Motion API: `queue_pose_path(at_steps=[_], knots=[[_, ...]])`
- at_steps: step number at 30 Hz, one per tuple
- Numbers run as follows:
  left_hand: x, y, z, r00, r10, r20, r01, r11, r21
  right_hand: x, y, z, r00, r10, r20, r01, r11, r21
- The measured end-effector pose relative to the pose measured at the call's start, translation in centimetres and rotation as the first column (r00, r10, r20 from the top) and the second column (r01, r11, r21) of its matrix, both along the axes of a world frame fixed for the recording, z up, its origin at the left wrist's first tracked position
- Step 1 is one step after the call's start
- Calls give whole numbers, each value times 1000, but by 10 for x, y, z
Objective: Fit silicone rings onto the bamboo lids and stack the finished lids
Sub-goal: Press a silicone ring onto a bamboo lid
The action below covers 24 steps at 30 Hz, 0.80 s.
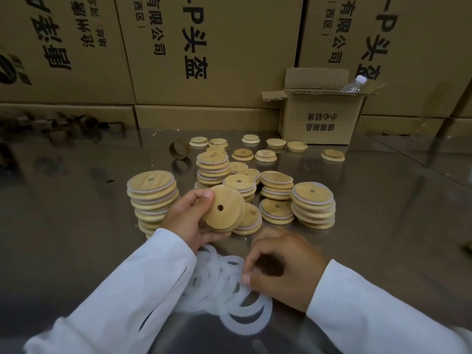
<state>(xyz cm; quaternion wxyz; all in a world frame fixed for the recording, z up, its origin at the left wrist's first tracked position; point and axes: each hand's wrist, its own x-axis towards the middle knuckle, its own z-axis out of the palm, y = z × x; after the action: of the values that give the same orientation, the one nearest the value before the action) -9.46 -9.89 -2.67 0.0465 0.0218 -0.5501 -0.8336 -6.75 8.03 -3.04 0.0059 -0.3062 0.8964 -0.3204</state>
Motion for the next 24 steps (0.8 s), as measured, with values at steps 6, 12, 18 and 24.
queue_pose_path(at_steps=[6, 12, 18, 24], knots=[[1, 1, 2, 999, -26, -19, 26, 999, 20, -3, -1, -2, 1000, -22, 3, 22, 1000, -16], [2, 3, 2, 999, -30, 14, 31, 999, -29, -4, -3, -3, 1000, -17, -17, 17, 1000, -3], [4, 4, 3, 1000, -24, 19, 24, 1000, -20, -6, -1, -2, 981, 40, -192, -11, 989, 150], [5, 4, 3, 999, -42, 32, 43, 999, -30, -4, -2, 0, 964, 52, -262, -16, 990, 139]])
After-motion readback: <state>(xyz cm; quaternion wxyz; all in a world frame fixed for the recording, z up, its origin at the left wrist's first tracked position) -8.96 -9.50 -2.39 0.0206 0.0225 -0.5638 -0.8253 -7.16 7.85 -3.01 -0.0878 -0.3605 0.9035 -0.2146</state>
